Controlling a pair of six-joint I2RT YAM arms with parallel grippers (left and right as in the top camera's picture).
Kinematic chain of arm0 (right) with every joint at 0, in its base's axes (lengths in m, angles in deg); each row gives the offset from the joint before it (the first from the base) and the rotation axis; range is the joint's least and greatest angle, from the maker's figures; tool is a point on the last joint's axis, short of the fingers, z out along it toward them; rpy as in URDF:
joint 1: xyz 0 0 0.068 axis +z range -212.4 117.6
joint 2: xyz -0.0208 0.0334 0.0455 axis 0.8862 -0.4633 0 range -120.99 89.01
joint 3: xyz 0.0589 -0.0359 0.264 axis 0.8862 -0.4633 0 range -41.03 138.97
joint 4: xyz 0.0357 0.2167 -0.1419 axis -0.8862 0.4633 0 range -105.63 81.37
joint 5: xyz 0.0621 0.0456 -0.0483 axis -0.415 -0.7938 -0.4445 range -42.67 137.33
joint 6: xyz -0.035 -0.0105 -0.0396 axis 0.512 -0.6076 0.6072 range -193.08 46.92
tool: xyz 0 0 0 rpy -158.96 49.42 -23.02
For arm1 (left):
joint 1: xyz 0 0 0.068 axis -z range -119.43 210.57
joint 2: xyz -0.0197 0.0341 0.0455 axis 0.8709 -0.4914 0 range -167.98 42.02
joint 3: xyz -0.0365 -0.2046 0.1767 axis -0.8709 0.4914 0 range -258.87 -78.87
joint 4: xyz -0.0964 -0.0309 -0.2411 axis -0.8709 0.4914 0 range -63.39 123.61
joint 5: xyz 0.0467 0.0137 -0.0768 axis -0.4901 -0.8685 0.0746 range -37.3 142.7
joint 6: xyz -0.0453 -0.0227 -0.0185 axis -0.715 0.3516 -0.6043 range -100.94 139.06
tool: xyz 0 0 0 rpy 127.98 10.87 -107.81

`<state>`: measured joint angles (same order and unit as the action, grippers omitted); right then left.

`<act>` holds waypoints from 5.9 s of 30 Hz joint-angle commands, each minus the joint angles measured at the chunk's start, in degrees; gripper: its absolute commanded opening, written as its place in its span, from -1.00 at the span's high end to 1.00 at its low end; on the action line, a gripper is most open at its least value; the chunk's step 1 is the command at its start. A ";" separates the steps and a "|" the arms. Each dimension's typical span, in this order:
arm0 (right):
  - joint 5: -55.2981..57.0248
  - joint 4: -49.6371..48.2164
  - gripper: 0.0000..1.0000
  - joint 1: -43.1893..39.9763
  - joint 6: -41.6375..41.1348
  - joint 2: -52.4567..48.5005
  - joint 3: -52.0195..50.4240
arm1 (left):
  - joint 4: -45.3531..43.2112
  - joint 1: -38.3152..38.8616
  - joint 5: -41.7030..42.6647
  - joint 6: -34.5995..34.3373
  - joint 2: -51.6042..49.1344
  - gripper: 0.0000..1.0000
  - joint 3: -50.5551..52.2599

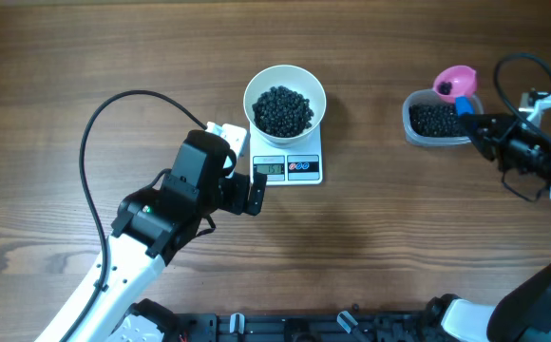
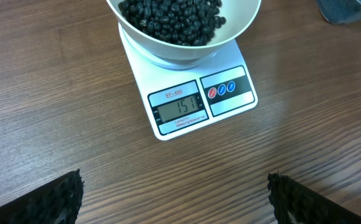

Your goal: Scoop item into bowl and weigh 150g on scale

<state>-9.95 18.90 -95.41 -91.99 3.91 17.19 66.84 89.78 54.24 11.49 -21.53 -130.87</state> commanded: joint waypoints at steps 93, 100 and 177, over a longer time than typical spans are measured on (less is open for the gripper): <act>36.57 19.82 -1.00 5.79 9.94 22.29 1.51 | -0.15 0.26 -0.33 1.14 0.00 -1.00 -0.17; 36.02 21.77 -0.99 5.97 8.31 27.91 1.51 | -0.15 0.26 -0.33 1.14 0.00 -1.00 -0.17; 54.66 -37.73 -0.99 31.19 16.09 61.53 -41.13 | -0.15 0.24 -0.35 1.14 0.00 -1.00 -0.17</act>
<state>43.78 -16.93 -64.62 -79.06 61.70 -20.96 66.86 89.78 54.24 11.49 -21.53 -130.87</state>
